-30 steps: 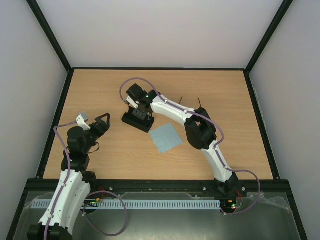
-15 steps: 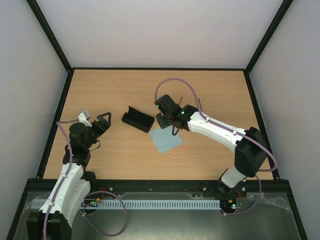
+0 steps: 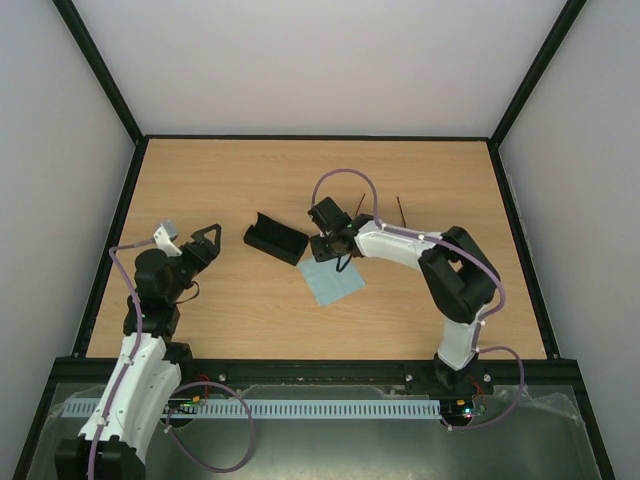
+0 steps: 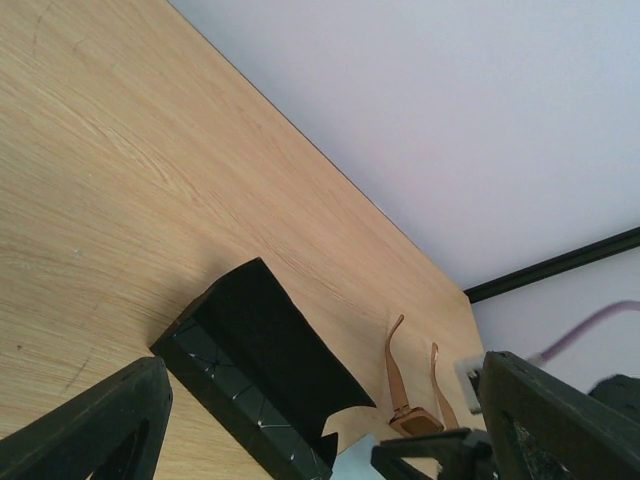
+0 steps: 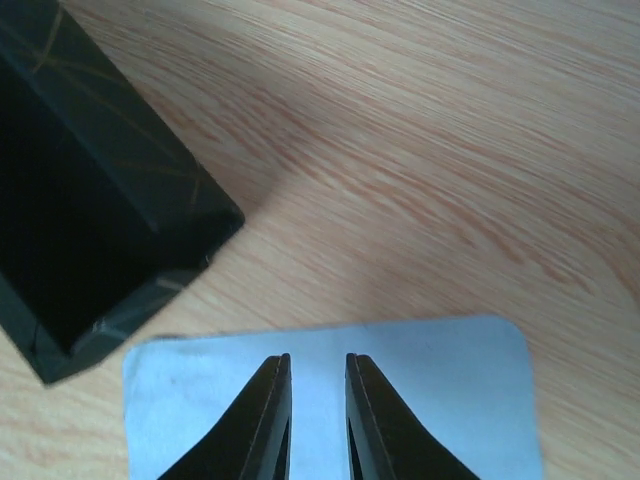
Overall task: Organize the sunglasses
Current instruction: Place the sunglasses case at the center of the board, then adjust the sunglasses case at the center of the board.
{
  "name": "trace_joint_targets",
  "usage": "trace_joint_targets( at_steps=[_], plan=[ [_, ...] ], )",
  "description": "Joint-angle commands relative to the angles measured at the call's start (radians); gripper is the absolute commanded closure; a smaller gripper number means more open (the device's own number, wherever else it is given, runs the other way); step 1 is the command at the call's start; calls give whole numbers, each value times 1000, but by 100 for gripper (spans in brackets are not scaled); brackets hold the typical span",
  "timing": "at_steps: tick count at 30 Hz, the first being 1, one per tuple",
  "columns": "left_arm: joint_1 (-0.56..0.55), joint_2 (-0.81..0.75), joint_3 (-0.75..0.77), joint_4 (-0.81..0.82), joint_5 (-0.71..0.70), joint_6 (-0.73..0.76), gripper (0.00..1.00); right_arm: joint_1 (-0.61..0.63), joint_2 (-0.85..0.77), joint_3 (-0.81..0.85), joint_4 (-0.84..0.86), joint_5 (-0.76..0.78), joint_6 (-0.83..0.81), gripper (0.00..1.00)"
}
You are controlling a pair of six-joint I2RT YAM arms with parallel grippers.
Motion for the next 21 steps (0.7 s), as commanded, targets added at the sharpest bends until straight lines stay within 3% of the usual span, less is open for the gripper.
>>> trace_joint_targets(
  at_steps=[1, 21],
  plan=[
    [7, -15, -7, -16, 19, -3, 13, -3, 91, 77, 22, -56, 26, 84],
    [14, -8, 3, -16, 30, 6, 13, -63, 276, 335, -39, -28, 6, 85]
  ],
)
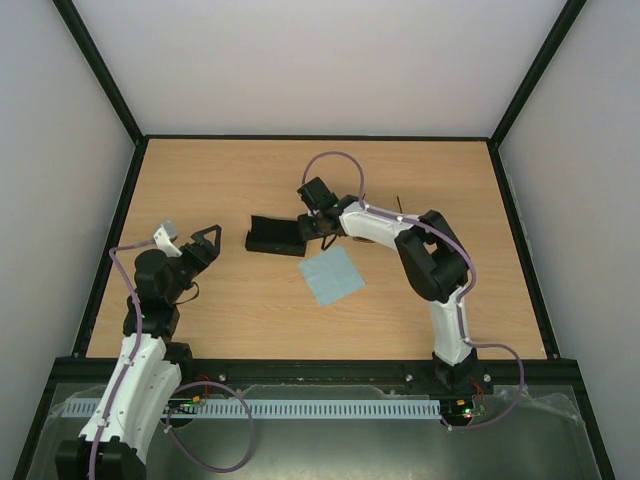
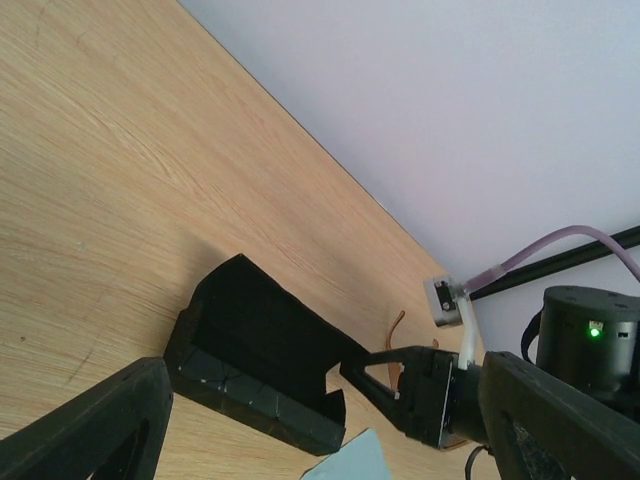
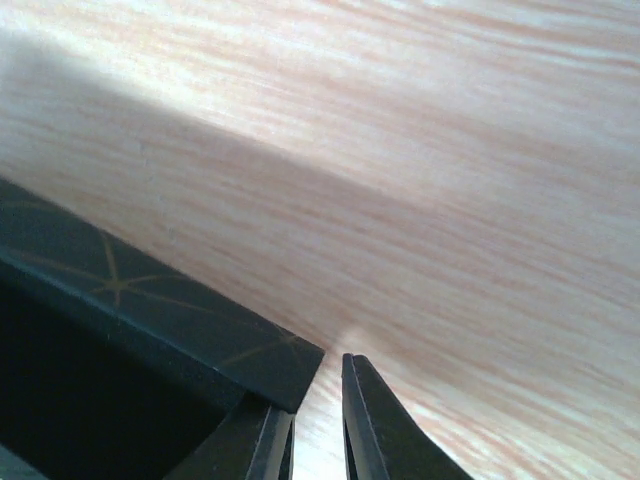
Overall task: Organize the sunglasses
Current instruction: Adjust the sunglasses case at the center of the board, then adjust the glasses cleaning cloth at the center of the board.
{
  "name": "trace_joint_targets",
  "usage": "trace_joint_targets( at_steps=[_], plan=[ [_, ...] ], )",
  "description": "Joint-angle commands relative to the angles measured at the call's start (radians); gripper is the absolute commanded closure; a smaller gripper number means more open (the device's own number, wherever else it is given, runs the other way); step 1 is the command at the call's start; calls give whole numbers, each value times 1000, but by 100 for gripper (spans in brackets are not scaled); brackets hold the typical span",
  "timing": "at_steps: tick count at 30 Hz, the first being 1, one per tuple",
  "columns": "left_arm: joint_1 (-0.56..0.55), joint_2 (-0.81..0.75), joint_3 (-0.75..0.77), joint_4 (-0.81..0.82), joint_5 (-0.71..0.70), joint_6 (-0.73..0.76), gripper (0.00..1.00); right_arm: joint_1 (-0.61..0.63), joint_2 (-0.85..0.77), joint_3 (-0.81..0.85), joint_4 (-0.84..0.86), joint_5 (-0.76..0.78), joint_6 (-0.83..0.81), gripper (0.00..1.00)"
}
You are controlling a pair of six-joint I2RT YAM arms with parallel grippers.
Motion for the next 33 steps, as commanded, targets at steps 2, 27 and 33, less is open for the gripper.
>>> trace_joint_targets(
  at_steps=[2, 27, 33],
  plan=[
    [10, 4, 5, 2, 22, 9, 13, -14, 37, 69, -58, 11, -16, 85],
    [-147, -70, 25, -176, 38, 45, 11, -15, -702, -756, -2, 113, 150, 60],
    [-227, -91, 4, -180, -11, 25, 11, -15, -607, -784, 59, 103, 169, 72]
  ],
)
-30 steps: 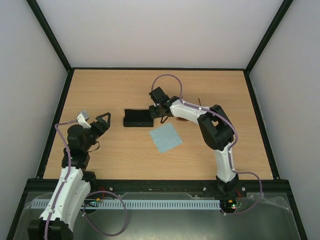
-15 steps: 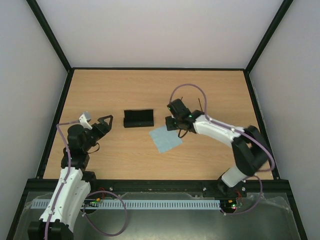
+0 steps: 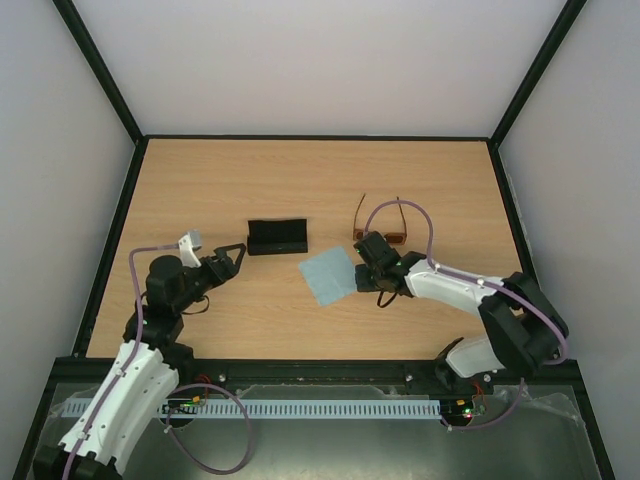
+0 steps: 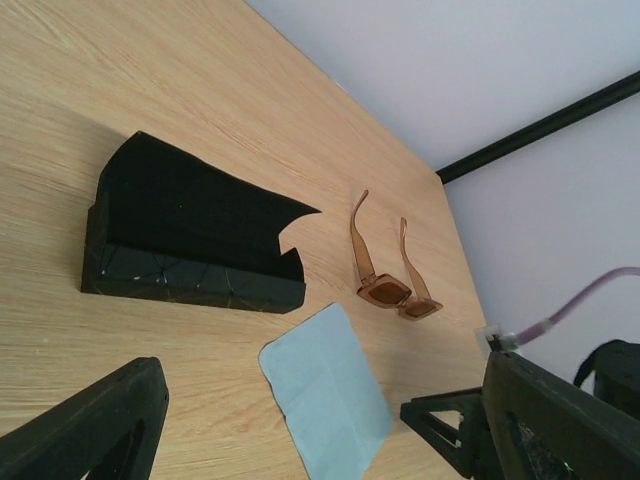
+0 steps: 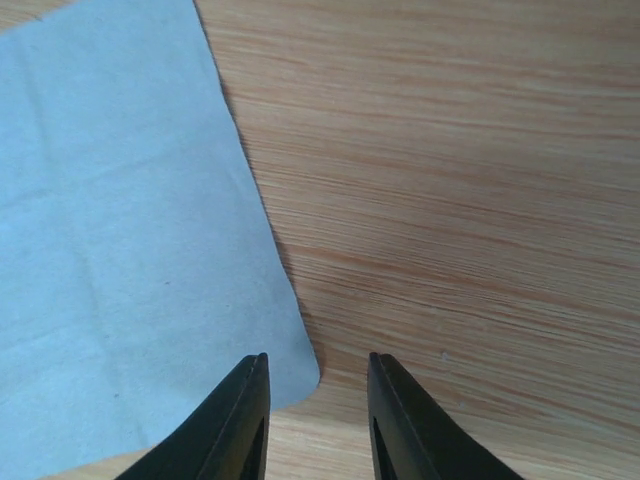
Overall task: Organize the sunglasses
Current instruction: Adjust the glasses cleaning cloth at the center of the board.
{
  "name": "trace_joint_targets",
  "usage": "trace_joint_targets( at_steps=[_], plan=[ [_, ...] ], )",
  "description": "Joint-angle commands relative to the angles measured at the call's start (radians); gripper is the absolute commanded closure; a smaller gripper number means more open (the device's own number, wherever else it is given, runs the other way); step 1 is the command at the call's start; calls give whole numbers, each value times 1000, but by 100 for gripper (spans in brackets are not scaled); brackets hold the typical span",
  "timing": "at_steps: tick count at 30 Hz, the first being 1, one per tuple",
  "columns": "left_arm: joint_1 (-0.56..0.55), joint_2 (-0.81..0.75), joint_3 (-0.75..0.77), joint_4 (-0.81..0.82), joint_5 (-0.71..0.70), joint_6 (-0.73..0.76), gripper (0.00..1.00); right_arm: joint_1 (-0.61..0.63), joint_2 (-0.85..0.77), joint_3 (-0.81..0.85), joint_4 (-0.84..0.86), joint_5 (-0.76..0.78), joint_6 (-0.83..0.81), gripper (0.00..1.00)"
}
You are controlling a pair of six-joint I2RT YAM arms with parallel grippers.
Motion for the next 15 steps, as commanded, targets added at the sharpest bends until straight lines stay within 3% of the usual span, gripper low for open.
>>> trace_joint_targets(
  at_steps=[1, 15],
  plan=[
    [-33, -22, -9, -19, -45, -10, 11, -1, 70, -12, 44, 12, 32, 73],
    [-41, -58, -13, -41, -53, -17, 11, 3, 100, -30, 47, 43, 26, 83]
  ],
)
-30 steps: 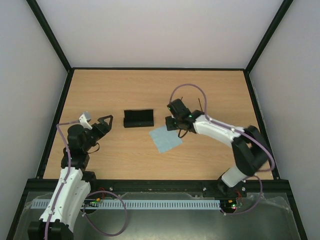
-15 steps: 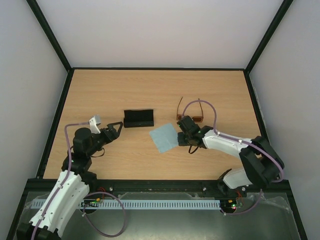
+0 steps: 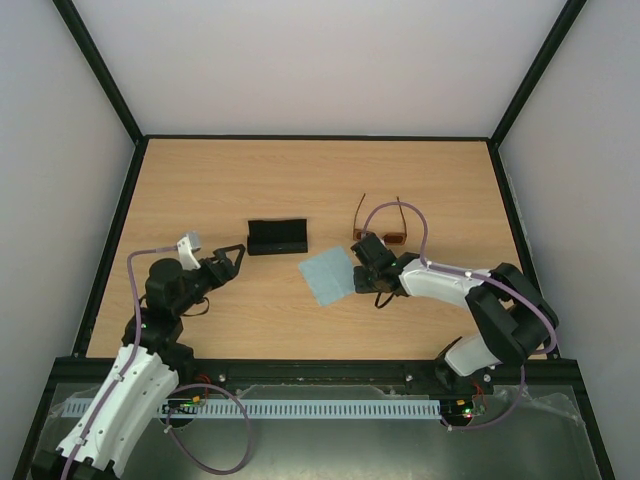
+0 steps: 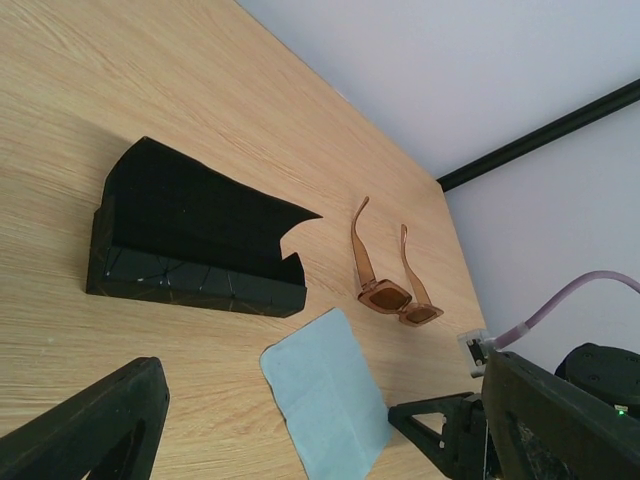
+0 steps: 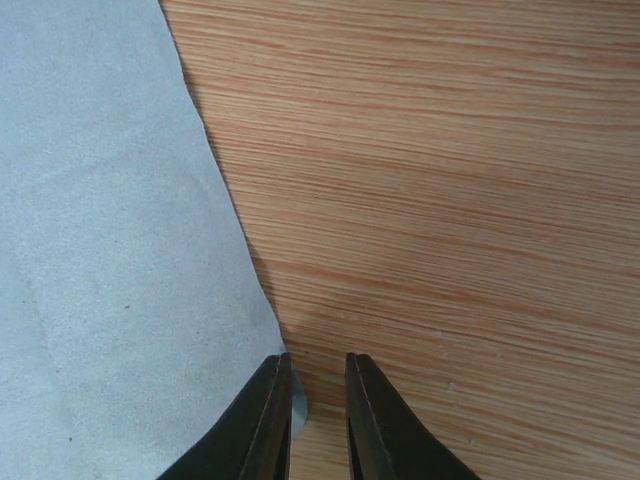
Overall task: Organize the sunglasses
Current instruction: Adjust the glasses cleaning cloth at the center of the board.
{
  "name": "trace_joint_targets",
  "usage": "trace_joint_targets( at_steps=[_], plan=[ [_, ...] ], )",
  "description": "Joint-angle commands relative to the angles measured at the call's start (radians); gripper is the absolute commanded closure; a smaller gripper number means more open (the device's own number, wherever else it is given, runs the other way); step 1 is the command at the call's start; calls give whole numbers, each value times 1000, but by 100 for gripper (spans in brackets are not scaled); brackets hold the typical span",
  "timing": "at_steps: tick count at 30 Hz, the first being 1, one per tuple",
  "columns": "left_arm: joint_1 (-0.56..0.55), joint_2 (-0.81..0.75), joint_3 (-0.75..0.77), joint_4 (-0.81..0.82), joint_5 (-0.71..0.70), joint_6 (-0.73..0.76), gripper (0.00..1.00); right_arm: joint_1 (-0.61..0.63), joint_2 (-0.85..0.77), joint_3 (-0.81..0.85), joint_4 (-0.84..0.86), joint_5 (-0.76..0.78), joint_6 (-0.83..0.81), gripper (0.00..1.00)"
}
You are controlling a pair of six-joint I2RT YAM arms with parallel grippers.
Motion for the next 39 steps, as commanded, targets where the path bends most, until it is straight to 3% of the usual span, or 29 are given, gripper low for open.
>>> trace_joint_targets(
  at_steps=[1, 17, 34, 39],
  plan=[
    [-6, -20, -9, -20, -7, -10, 11, 6, 16, -21, -18, 30, 4, 85],
    [-11, -92, -15, -79, -5, -12, 11, 190, 26, -16, -157, 187, 166, 88],
    [-14, -99, -36, -74, 15, -7, 11, 330, -136, -130, -234, 158, 318, 88],
    [-22, -44, -25, -39, 34, 13, 11, 344, -284, -98, -288, 182, 330, 71]
  ],
)
